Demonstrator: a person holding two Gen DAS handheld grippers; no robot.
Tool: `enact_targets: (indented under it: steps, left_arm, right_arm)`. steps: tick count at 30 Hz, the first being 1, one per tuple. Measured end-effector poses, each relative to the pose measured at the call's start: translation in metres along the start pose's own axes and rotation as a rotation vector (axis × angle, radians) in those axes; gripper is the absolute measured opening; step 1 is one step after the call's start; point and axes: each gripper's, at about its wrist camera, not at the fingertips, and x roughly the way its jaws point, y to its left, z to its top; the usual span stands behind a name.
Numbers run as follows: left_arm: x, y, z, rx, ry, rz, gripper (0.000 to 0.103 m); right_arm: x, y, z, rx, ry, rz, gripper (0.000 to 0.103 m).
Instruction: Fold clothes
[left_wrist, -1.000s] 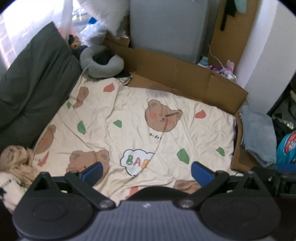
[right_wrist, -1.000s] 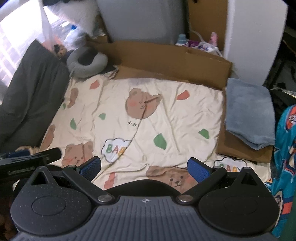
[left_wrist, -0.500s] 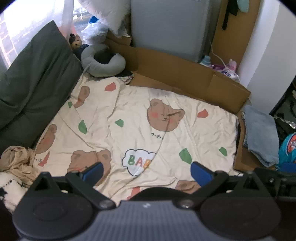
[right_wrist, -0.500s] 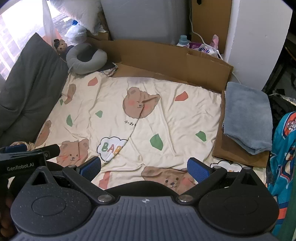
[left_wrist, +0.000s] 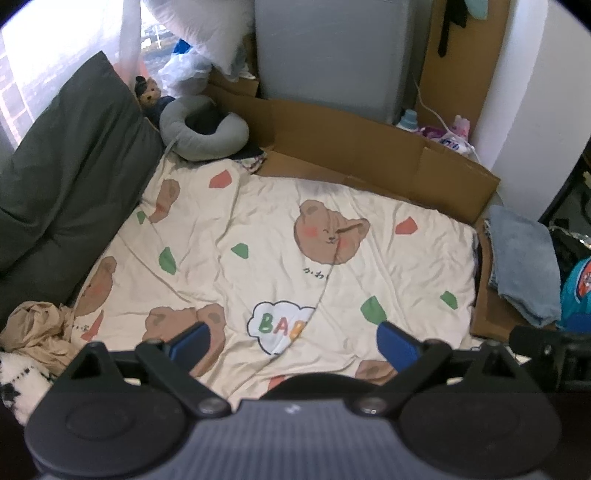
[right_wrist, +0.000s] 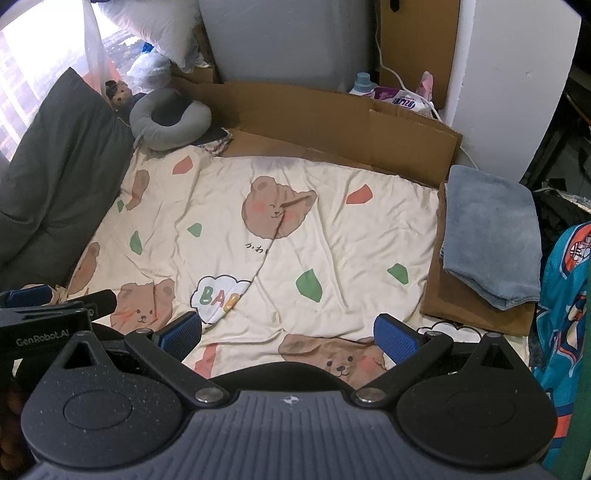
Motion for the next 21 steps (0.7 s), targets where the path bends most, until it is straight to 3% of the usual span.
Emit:
enact_targets:
  steps: [21]
  left_arm:
    - [0.0032,0.0019,0.0008,-0.010,0.009,-0.023,0.094]
  right_arm:
    - [0.0002,-0.0021,0.0002,-0.003,-0.002,-0.003,0.102]
